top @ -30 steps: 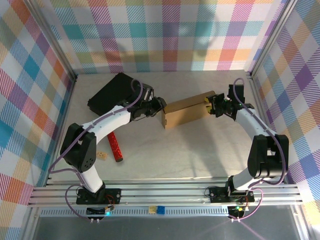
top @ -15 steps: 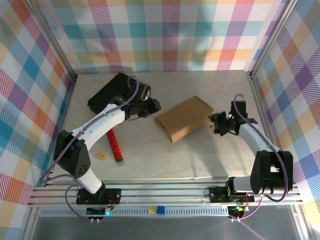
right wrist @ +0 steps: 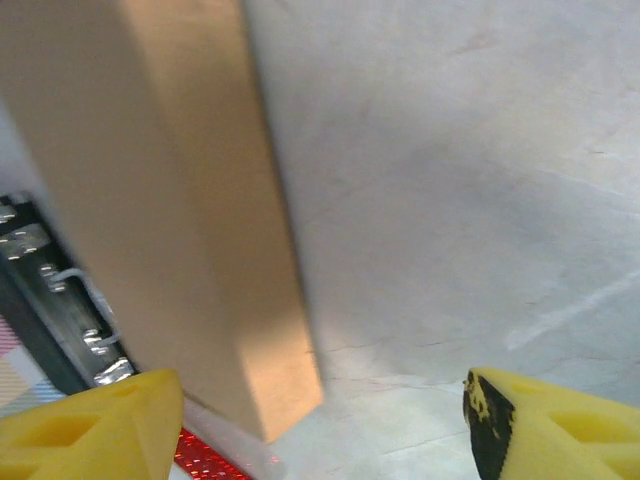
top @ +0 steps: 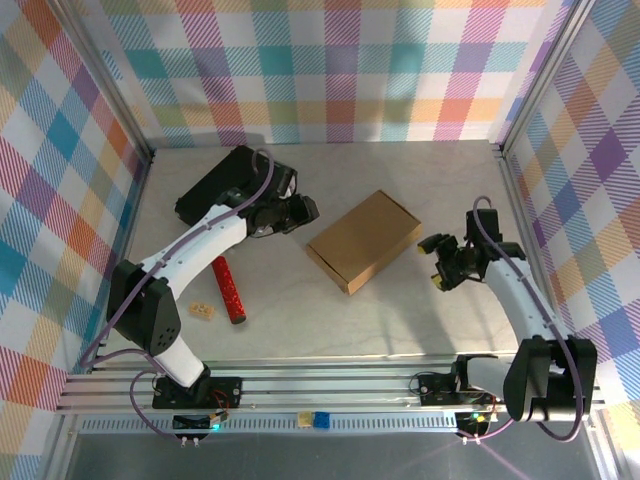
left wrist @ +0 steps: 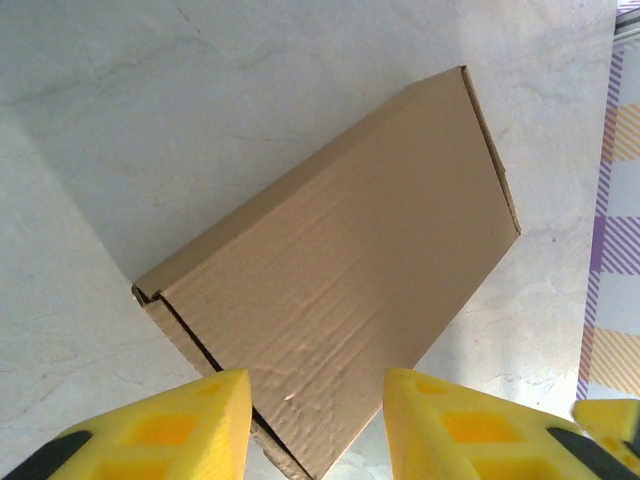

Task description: Fold the paper box

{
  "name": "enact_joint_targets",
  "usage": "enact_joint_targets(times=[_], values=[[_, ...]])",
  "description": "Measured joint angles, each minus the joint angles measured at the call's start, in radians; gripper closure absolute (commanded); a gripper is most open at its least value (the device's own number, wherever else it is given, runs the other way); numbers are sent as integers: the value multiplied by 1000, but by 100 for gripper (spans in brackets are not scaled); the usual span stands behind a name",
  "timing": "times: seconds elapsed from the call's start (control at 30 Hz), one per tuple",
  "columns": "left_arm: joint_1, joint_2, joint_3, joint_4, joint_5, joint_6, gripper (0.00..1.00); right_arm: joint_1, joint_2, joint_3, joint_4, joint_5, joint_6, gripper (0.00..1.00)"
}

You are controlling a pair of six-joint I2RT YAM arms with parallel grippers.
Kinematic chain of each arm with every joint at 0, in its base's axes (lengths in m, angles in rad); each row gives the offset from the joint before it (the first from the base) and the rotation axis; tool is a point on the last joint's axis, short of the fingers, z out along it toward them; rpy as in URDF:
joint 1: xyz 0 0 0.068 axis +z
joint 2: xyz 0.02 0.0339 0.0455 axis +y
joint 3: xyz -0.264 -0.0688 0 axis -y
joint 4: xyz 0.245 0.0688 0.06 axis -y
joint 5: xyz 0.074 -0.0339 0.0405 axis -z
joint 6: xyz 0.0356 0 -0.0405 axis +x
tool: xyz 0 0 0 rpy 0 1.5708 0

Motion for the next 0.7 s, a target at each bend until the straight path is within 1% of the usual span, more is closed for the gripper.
enact_joint_targets(times=[0.13, 0.33, 0.57, 0.7], values=[[20, 51, 26, 5, 26, 11, 59, 0, 59, -7, 81, -63, 9, 23], [61, 185, 47, 8, 91, 14, 60, 14, 232, -8, 210, -168, 29, 22], [71, 410, 165, 16, 140, 49, 64, 114, 373, -5, 361, -220, 84, 22], [71, 486, 192, 40, 169, 52, 67, 160, 447, 6, 447, -235, 135, 22]])
